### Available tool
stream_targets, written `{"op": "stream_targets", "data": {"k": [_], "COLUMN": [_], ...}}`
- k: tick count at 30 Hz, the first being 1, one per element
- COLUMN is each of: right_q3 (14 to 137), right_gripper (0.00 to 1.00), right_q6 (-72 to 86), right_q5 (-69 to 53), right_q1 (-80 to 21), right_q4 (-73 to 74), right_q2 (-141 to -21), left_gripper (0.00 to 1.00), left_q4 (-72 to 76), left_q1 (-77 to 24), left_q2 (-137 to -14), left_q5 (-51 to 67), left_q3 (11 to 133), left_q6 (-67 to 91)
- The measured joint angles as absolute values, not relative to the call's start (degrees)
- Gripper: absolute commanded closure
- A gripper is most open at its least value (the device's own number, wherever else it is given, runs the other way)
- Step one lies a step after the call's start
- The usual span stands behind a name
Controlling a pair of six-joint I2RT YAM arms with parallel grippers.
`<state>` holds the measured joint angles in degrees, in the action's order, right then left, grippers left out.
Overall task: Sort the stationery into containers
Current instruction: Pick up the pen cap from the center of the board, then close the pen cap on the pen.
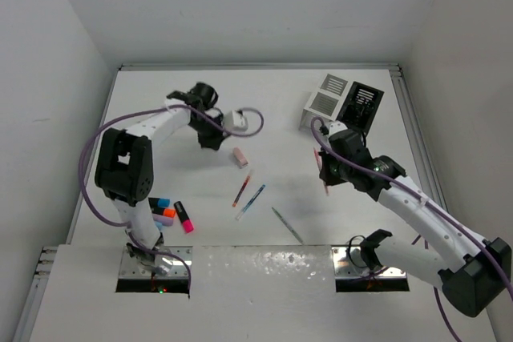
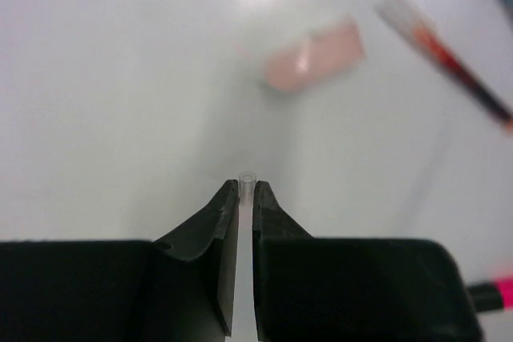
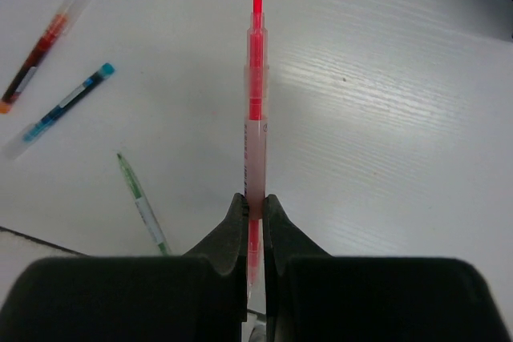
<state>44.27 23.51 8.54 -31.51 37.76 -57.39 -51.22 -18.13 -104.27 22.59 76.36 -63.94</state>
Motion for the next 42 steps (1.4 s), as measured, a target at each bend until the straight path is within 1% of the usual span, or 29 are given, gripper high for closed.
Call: {"op": "stream_targets", "data": {"k": [2, 3, 6, 8, 9, 12, 16, 21, 26, 32, 42], "right_q3": [44.29, 44.40, 46.28, 48.86, 50.41, 54.08, 56.97, 57.25, 57.47, 58.35, 60.64], "right_gripper": [1.00, 1.00, 1.00, 1.00, 1.00, 1.00, 1.00, 1.00, 1.00, 1.00, 1.00], "right_q6": [22.70, 22.17, 21.61, 21.61, 21.63, 21.87, 22.52, 23.57, 24.67, 25.06, 25.96], "right_q5": [7.31, 6.42, 4.36, 3.62, 3.46, 3.42, 3.68, 4.23, 5.30, 7.81, 9.02], "right_q1": [-32.12, -32.42, -33.17, -34.04, -34.83, -37.65, -42.63, -46.76, -48.18, -48.12, -46.94], "right_q4": [36.91, 35.99, 35.29, 34.65, 34.00, 31.57, 26.98, 21.34, 16.78, 14.52, 11.68], "right_q2": [-56.80, -56.60, -57.30, -58.37, -59.07, -60.69, -62.33, -64.20, -67.20, -68.38, -71.48], "left_gripper": [1.00, 1.00, 1.00, 1.00, 1.00, 1.00, 1.00, 1.00, 1.00, 1.00, 1.00], "left_q4": [-50.26, -47.29, -38.59, -30.52, -24.18, -13.30, -6.44, -3.40, -1.32, -1.50, -1.52], "left_q1": [-16.38, -15.18, -12.71, -11.81, -11.38, -11.40, -14.00, -16.16, -16.47, -16.47, -17.37], "left_q2": [-104.27, -103.98, -102.08, -99.68, -97.45, -92.38, -90.61, -90.63, -90.43, -89.67, -88.97], "left_q5": [26.79, 30.28, 37.54, 40.69, 41.89, 43.68, 44.29, 44.60, 44.88, 45.41, 45.67], "left_q3": [84.55, 90.37, 94.74, 93.58, 90.91, 84.93, 83.02, 82.89, 81.97, 79.70, 79.64], "left_q6": [-56.69, -51.16, -31.31, -16.97, -7.05, 12.78, 28.05, 36.71, 40.38, 40.88, 38.61]}}
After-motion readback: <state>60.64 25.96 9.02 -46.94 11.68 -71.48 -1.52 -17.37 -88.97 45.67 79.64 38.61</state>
